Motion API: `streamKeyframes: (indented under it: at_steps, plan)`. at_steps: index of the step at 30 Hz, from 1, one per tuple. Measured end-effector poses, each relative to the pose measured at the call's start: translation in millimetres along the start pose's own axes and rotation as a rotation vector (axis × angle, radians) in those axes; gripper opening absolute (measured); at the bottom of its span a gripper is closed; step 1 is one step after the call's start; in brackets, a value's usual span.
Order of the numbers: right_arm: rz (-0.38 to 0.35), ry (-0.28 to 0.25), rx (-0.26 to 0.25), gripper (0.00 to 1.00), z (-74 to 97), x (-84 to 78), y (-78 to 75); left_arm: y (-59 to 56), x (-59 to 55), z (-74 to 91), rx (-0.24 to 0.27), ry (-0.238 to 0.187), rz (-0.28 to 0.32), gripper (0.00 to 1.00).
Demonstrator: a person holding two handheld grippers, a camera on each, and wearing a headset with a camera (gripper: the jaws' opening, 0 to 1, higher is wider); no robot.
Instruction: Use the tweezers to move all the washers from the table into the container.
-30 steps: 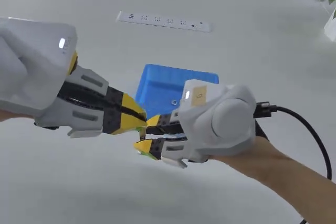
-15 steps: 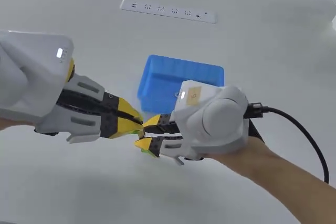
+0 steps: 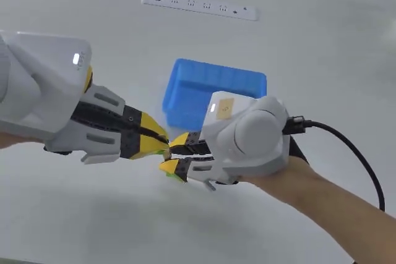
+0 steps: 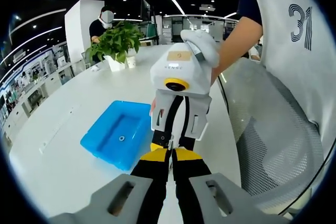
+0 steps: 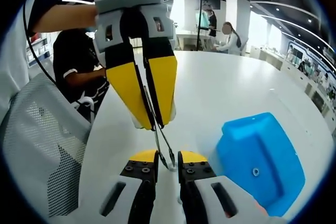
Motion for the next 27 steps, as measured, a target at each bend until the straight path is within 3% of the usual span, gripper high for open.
streamKeyframes:
  at_steps: [27]
  plan:
    - [-0.005, 0.012, 0.006, 0.15, -2.0, -2.3, 0.0, 0.6, -1.2, -0.5, 0.017, -0.001, -0.013, 0.06]
Point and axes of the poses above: the centre of the closed fingertips' face, and the gripper's own axes: z roughly backward along the fingers, y roughly to its left, x roughly out of its top, the point moved 9 cm from there along z, roughly backward along the fingers, and after that the axes turned 5 degrees about z, right-handed, at the moved point
